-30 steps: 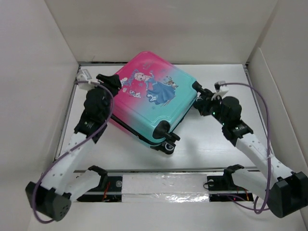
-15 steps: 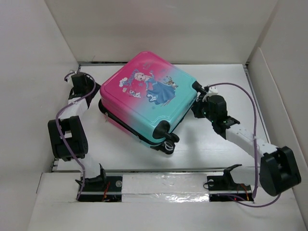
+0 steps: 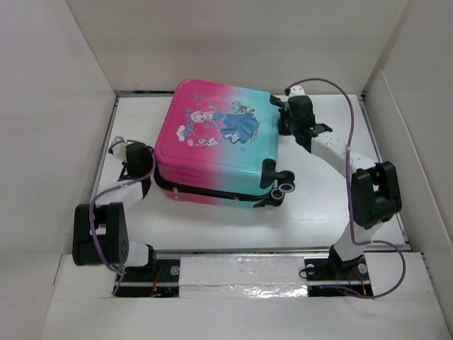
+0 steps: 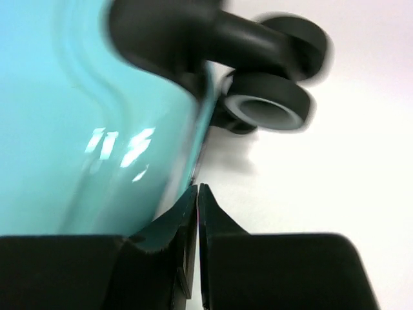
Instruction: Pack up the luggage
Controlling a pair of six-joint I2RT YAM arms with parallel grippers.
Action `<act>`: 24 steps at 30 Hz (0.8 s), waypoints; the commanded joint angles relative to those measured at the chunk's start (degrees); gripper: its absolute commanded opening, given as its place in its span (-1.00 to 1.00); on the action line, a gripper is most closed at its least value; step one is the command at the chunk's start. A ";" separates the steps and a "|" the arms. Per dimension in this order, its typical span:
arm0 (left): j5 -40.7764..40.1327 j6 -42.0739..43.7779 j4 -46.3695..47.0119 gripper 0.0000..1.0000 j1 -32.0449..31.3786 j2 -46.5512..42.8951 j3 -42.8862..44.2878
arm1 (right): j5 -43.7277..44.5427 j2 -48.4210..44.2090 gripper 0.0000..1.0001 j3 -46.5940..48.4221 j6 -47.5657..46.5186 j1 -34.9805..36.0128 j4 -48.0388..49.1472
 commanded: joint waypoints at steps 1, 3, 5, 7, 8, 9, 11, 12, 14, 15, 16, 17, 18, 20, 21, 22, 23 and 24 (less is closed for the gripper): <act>5.28 -0.20 0.96 -0.18 -13.32 -7.85 -6.64 | -12.31 4.58 -0.81 13.76 -2.17 5.17 1.50; 4.31 -0.55 1.40 -0.18 -16.05 -13.64 -11.63 | -14.43 6.78 -0.79 18.59 -2.27 5.17 -0.35; 3.69 -0.73 1.22 -0.18 -19.39 -19.08 -14.37 | -16.01 9.24 -0.78 21.06 -2.09 5.17 -1.05; 2.90 -0.82 -0.26 -0.19 -23.07 -22.87 -17.89 | -17.85 11.96 -0.75 25.35 -2.09 5.17 -2.72; 2.29 -1.17 -0.71 -0.19 -24.48 -26.55 -19.12 | -18.73 12.85 -0.73 26.95 -2.00 5.17 -3.42; 1.41 -1.43 -0.97 -0.19 -26.06 -28.32 -21.48 | -19.79 13.90 -0.72 28.71 -2.00 5.17 -5.17; 0.70 -2.83 -1.76 -0.19 -30.79 -32.64 -23.34 | -22.08 17.33 -0.69 34.50 -2.00 5.70 -7.20; -0.35 -3.62 -1.50 -0.20 -32.74 -33.69 -25.35 | -22.60 18.38 -0.66 36.61 -1.92 5.70 -9.04; -1.14 -5.46 0.78 -0.20 -38.96 -34.32 -26.86 | -24.19 22.15 -0.65 44.05 -1.91 6.22 -11.24; -3.50 -5.91 1.04 -0.20 -41.09 -33.80 -27.13 | -24.54 23.39 -0.64 46.63 -2.00 6.23 -13.78; -5.17 -6.18 1.48 -0.20 -43.02 -33.18 -27.04 | -24.98 24.36 -0.63 49.00 -1.92 6.23 -14.85; -6.67 -6.53 1.49 -0.20 -44.70 -31.78 -26.61 | -24.89 25.15 -0.60 52.77 -1.83 6.84 -15.47; -8.42 -6.70 1.57 -0.20 -46.80 -31.07 -25.56 | -24.63 25.94 -0.54 54.20 -1.83 6.84 -16.25; -8.88 -6.36 2.62 -0.19 -46.82 -29.49 -24.41 | -24.89 26.30 -0.29 56.75 -1.83 6.84 -16.79; -9.14 -5.83 2.98 -0.19 -46.82 -29.22 -23.53 | -25.07 26.04 -0.17 58.94 -1.74 6.23 -17.66; -9.41 -5.31 3.59 -0.19 -46.82 -29.13 -23.00 | -26.03 25.69 -0.03 59.74 -1.74 6.23 -17.93; -9.50 -4.78 3.77 -0.19 -46.82 -29.13 -22.65 | -26.65 25.08 0.06 60.27 -1.57 5.36 -18.19; -8.89 -4.34 4.12 -0.19 -46.82 -29.31 -22.04 | -27.17 24.11 0.20 59.84 -1.56 4.31 -18.02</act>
